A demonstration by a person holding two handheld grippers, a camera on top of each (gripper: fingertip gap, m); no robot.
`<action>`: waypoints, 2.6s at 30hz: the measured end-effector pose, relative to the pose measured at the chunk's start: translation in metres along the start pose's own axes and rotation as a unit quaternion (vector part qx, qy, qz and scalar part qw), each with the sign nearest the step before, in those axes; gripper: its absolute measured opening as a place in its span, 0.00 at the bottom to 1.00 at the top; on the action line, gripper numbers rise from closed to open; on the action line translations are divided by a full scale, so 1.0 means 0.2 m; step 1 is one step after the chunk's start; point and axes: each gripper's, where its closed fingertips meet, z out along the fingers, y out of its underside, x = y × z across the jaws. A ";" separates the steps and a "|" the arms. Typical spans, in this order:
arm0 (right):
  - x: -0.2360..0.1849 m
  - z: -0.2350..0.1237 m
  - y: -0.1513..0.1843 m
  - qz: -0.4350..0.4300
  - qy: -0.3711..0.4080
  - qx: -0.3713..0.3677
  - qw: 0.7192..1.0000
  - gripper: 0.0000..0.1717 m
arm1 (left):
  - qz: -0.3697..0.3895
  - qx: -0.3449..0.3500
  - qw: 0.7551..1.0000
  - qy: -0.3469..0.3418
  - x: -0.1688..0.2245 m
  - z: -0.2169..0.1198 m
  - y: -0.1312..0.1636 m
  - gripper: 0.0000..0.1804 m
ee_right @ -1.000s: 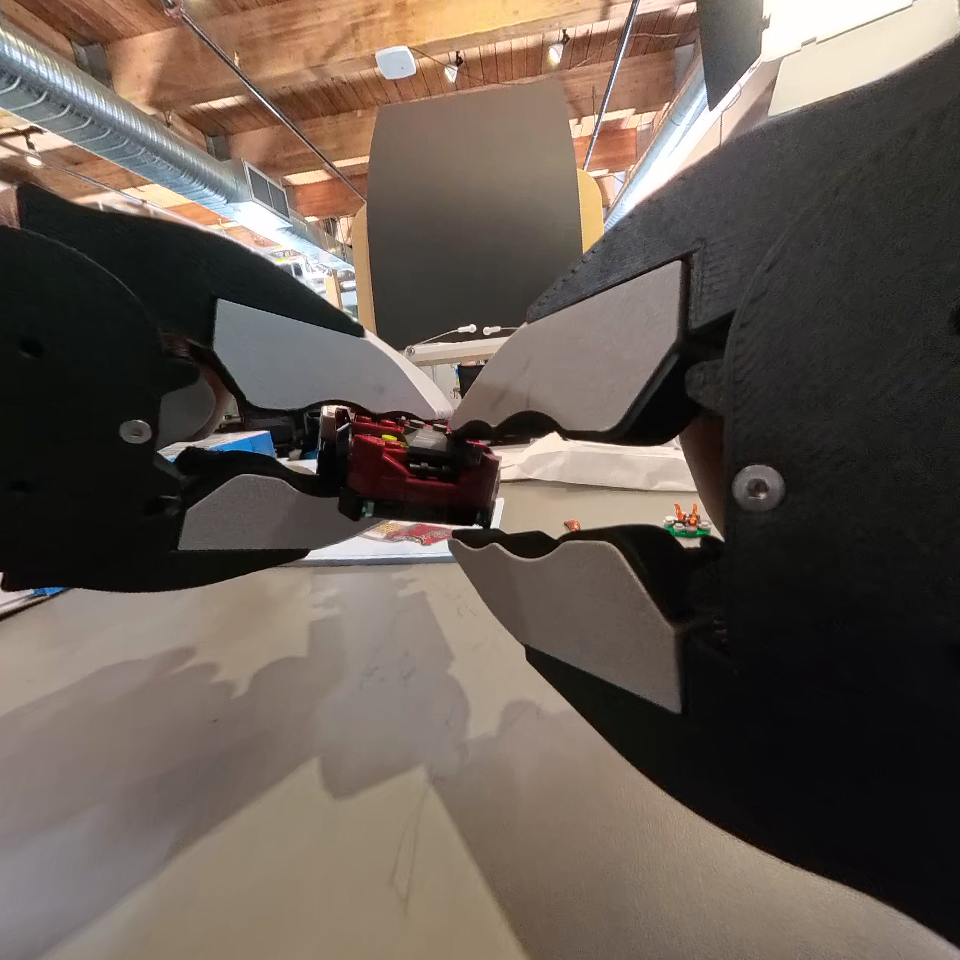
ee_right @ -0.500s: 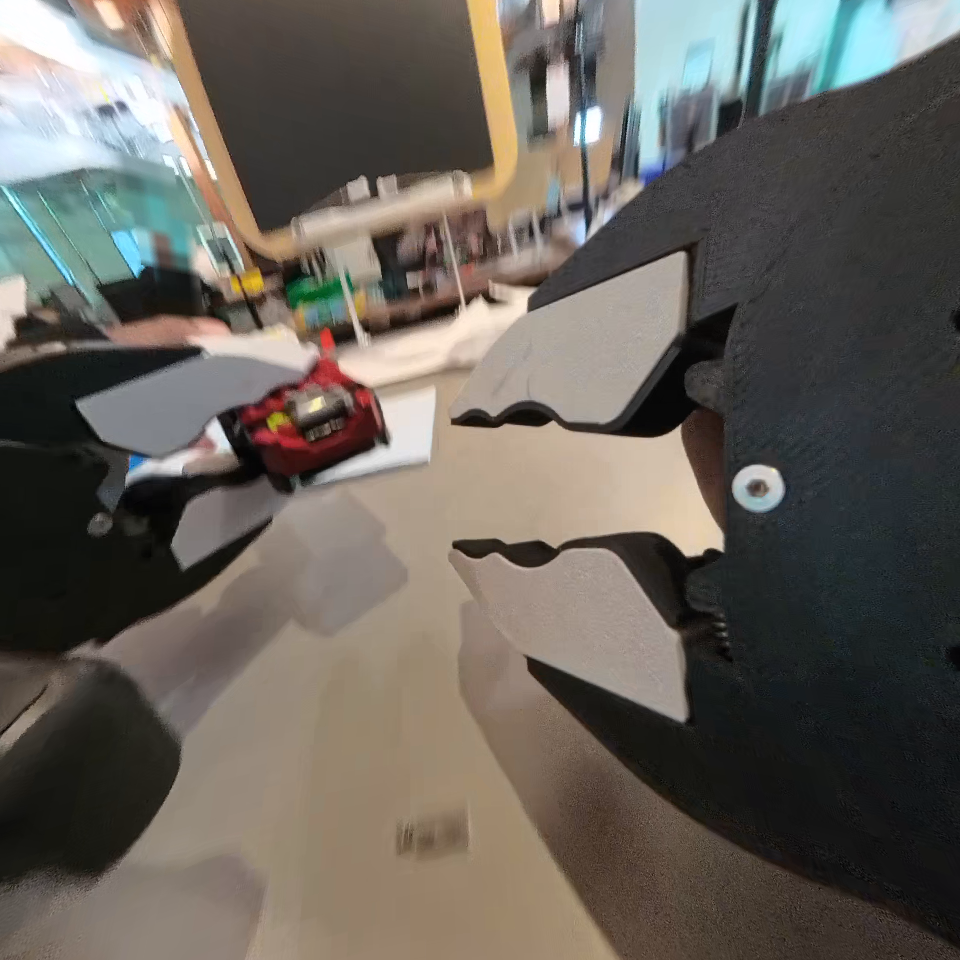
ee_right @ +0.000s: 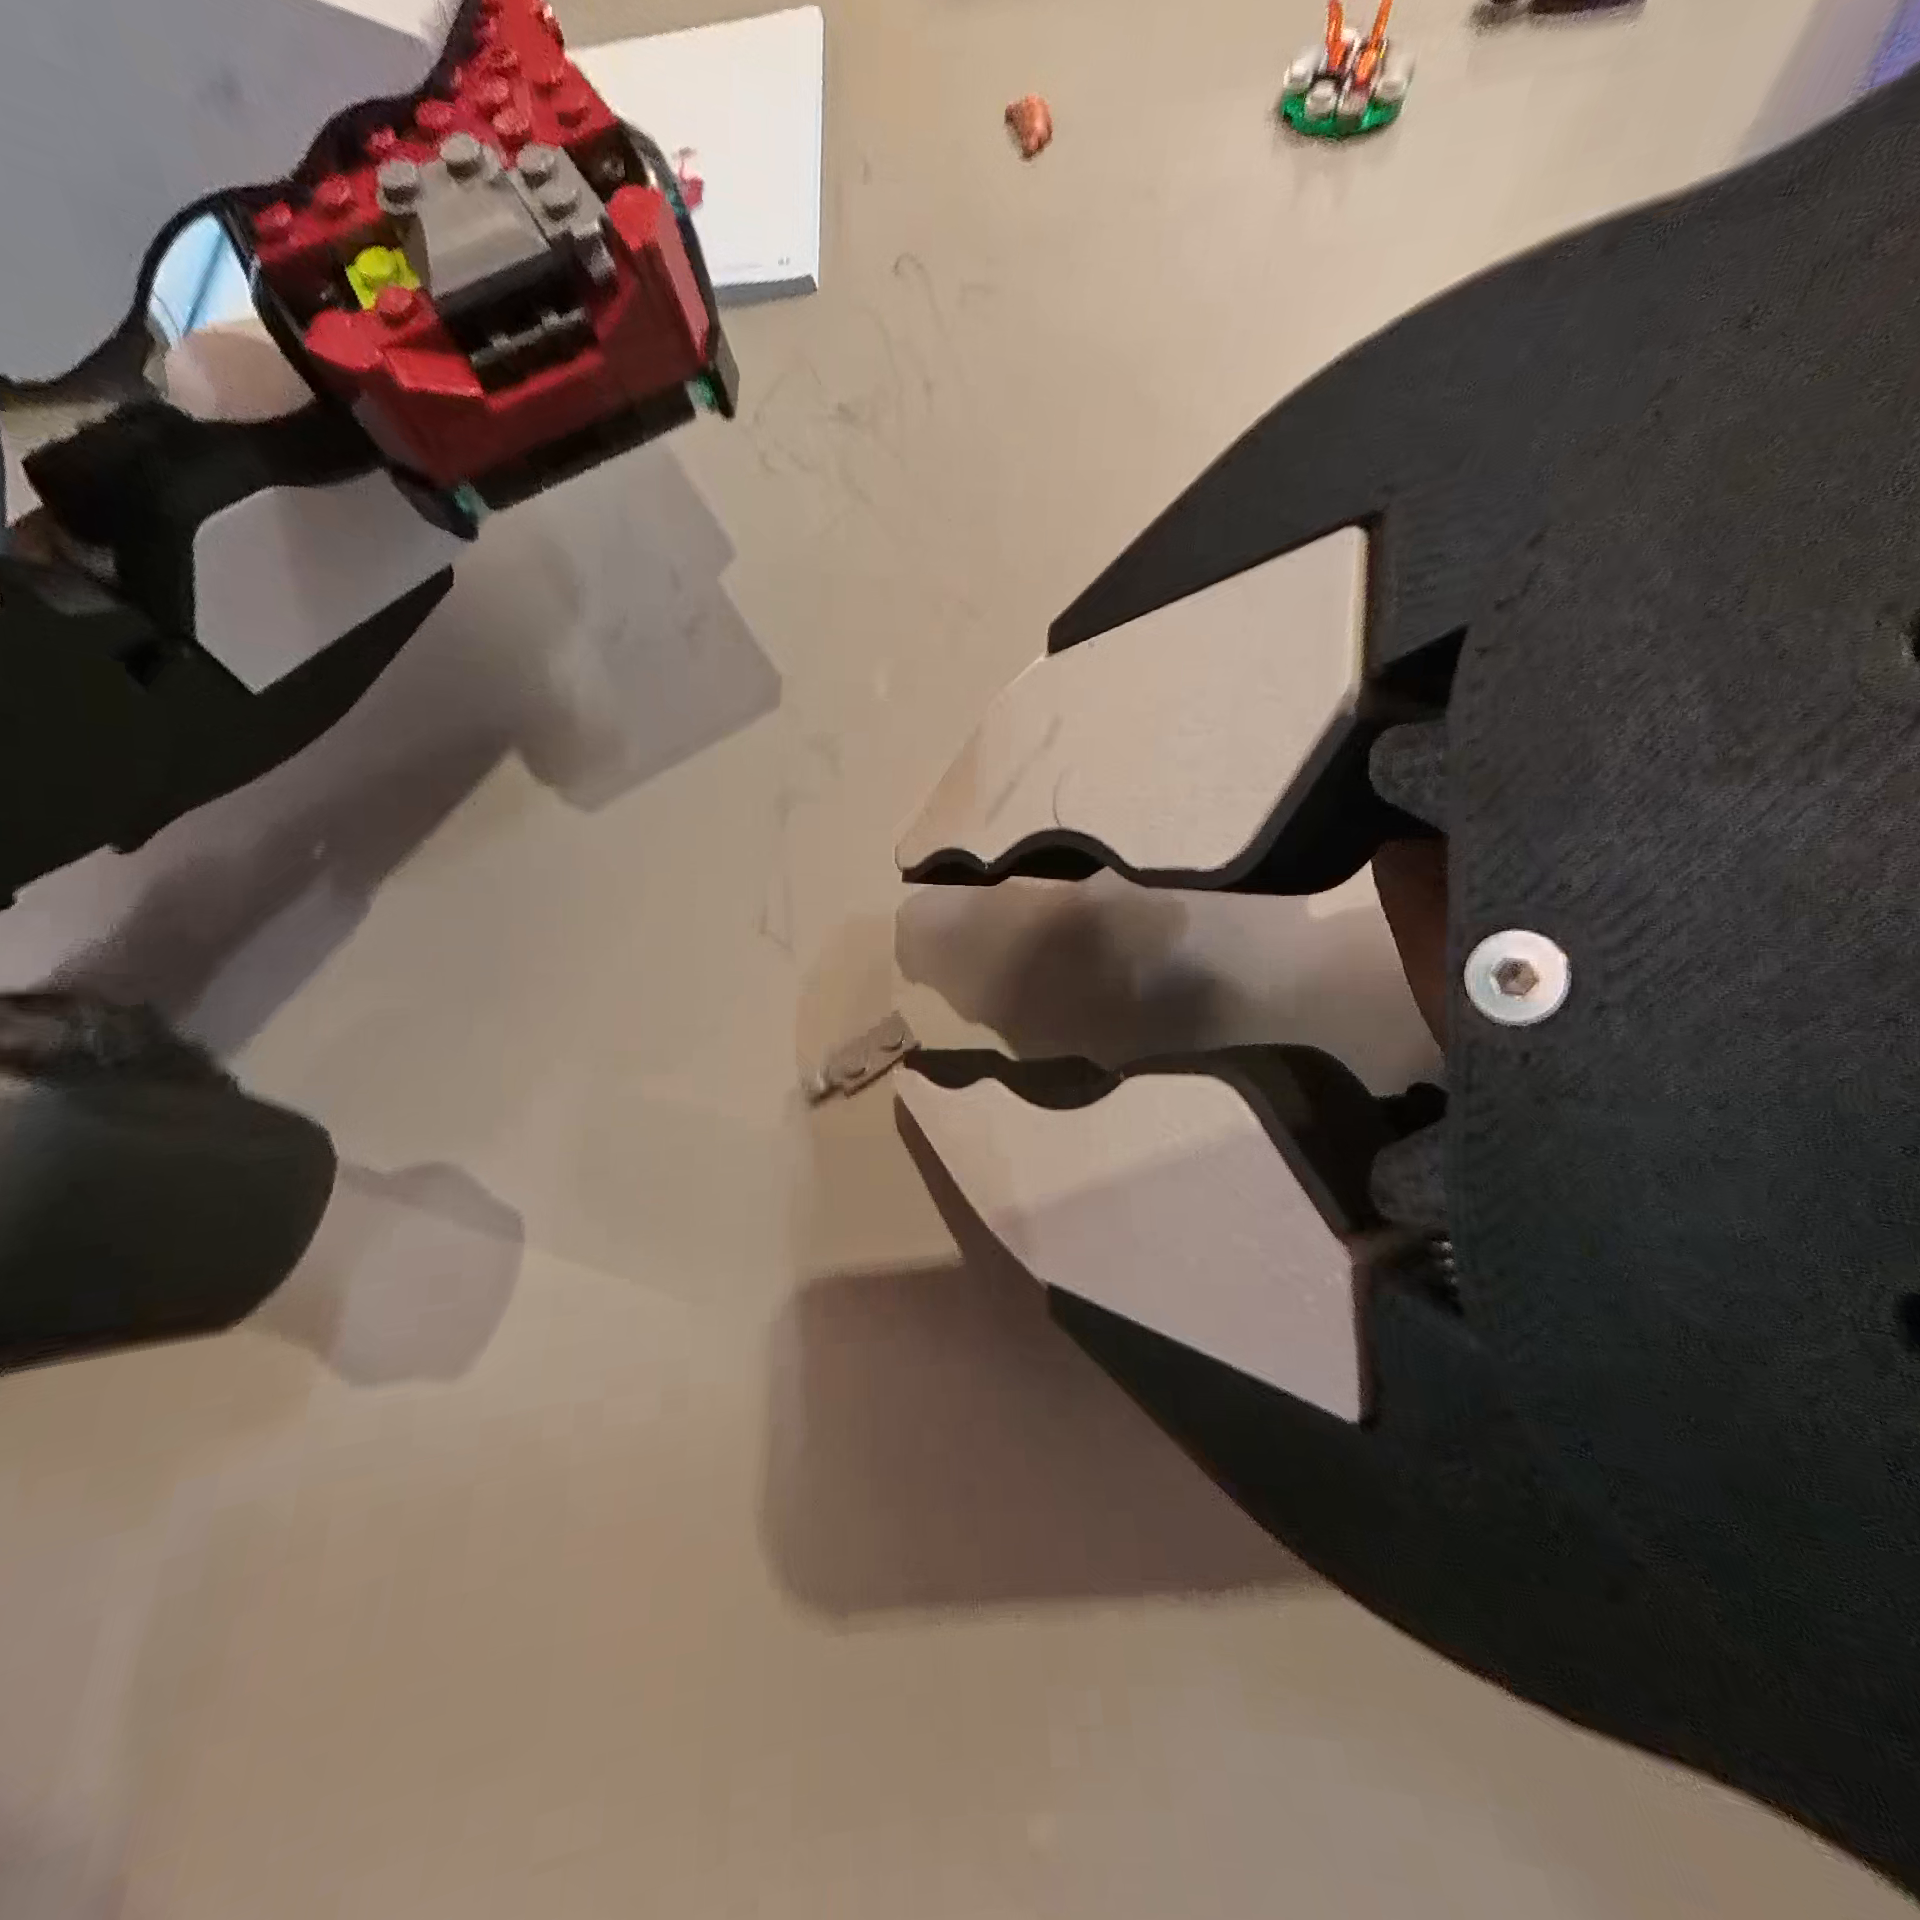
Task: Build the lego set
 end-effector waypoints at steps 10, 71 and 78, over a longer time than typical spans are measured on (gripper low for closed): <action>0.02 -0.02 -0.04 0.039 0.035 -0.019 0.998 0.18 | -0.007 -0.005 1.000 0.002 0.02 0.00 0.04 0.18; 0.00 -0.01 -0.21 0.057 -0.147 0.060 0.986 0.13 | -0.030 0.099 0.994 0.027 0.10 -0.02 -0.08 0.18; 0.21 -0.12 -0.40 0.025 -0.077 0.119 0.990 0.13 | -0.022 0.112 0.993 0.028 0.10 -0.03 -0.12 0.18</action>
